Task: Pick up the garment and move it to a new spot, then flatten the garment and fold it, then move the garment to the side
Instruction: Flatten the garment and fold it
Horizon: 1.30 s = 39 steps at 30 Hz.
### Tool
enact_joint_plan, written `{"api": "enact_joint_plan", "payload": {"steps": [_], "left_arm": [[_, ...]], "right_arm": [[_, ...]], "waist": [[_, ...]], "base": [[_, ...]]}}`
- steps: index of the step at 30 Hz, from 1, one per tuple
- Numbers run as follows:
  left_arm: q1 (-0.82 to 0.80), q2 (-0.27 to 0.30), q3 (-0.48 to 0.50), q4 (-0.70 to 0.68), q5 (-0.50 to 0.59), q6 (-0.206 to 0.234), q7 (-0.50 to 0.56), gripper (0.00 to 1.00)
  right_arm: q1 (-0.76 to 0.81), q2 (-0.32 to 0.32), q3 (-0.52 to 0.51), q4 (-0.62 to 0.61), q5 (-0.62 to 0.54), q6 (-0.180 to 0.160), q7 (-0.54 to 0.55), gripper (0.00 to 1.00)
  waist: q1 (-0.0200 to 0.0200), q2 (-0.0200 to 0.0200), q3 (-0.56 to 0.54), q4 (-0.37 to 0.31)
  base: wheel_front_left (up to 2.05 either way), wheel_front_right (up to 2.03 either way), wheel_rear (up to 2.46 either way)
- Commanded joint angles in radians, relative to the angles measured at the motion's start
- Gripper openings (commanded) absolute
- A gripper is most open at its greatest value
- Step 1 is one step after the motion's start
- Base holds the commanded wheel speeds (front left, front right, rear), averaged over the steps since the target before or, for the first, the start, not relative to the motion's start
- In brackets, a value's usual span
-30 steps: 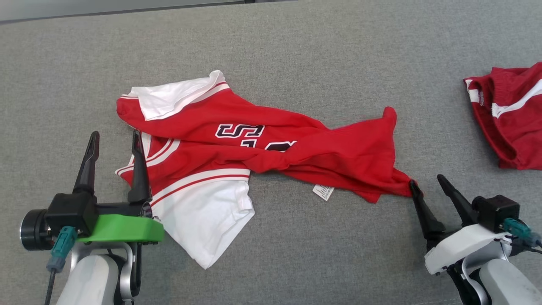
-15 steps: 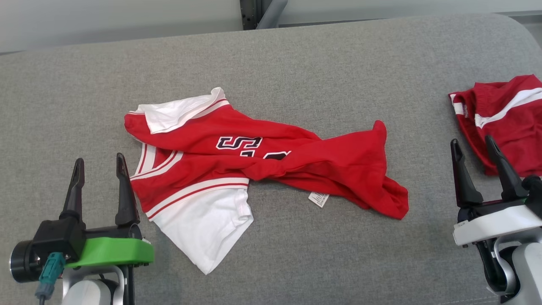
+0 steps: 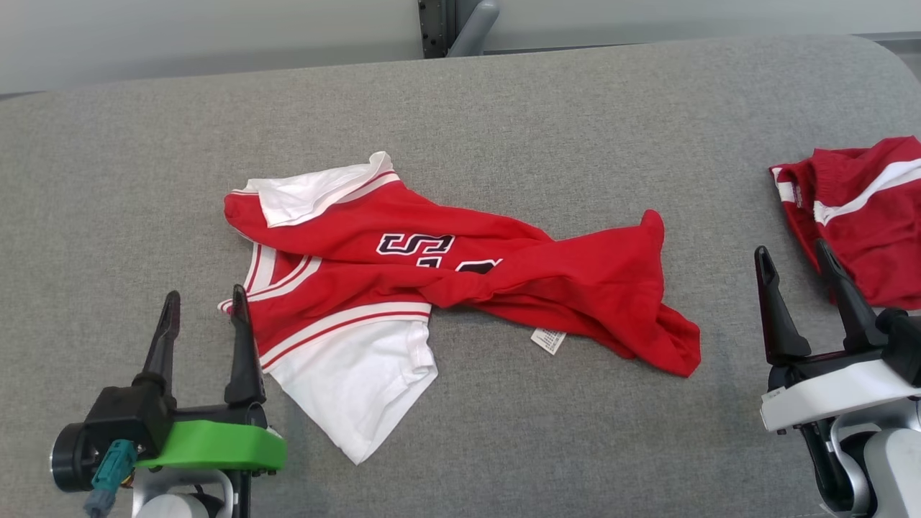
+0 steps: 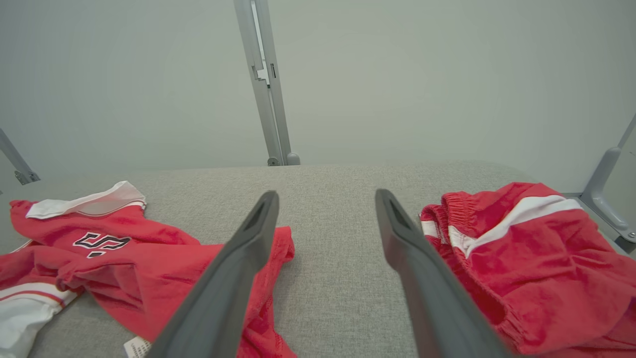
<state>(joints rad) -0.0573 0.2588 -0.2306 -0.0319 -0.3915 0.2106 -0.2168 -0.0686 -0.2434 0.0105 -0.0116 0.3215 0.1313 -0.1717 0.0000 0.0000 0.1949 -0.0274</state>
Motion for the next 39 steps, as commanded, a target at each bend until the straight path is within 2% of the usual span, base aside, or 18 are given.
{"api": "enact_joint_plan", "payload": {"steps": [1, 9, 14, 22, 24, 30, 39], "left_arm": [[0.005, -0.005, -0.009, 0.001, -0.015, -0.012, 0.006, 1.00], [0.053, -0.041, -0.089, 0.075, -0.094, -0.062, 0.150, 1.00], [0.097, -0.067, -0.127, 0.121, -0.149, -0.068, 0.244, 1.00], [0.103, -0.095, -0.156, 0.153, -0.192, -0.087, 0.292, 1.00], [0.088, -0.097, -0.156, 0.159, -0.197, -0.098, 0.285, 0.00], [0.061, -0.085, -0.152, 0.174, -0.192, -0.110, 0.272, 0.00], [0.025, -0.088, -0.168, 0.195, -0.180, -0.118, 0.264, 0.00]], "right_arm": [[0.007, 0.002, -0.001, -0.007, -0.010, -0.001, 0.001, 1.00], [-0.006, 0.002, 0.013, -0.010, -0.012, -0.001, 0.017, 1.00], [-0.014, 0.006, 0.018, -0.003, -0.010, -0.001, 0.010, 1.00], [-0.023, 0.003, 0.025, 0.012, -0.002, -0.001, 0.003, 1.00], [-0.026, -0.002, 0.034, 0.021, 0.007, -0.001, 0.013, 1.00], [-0.049, -0.028, 0.104, 0.066, 0.037, -0.001, 0.023, 1.00], [-0.131, -0.047, 0.241, 0.215, 0.120, -0.001, 0.016, 1.00]], "waist": [[0.0000, 0.0000, 0.004, 0.002], [0.0000, 0.0000, 0.040, 0.002], [0.0000, 0.0000, 0.057, -0.001], [0.0000, 0.0000, 0.077, -0.001], [0.0000, 0.0000, 0.080, -0.002], [0.0000, 0.0000, 0.088, -0.002], [0.0000, 0.0000, 0.104, 0.027]], "base": [[0.00, 0.00, 0.00], [0.00, 0.00, 0.00], [0.00, 0.00, 0.00], [0.00, 0.00, 0.00], [0.00, 0.00, 0.00], [0.00, 0.00, 0.00], [0.00, 0.00, 0.00]]}}
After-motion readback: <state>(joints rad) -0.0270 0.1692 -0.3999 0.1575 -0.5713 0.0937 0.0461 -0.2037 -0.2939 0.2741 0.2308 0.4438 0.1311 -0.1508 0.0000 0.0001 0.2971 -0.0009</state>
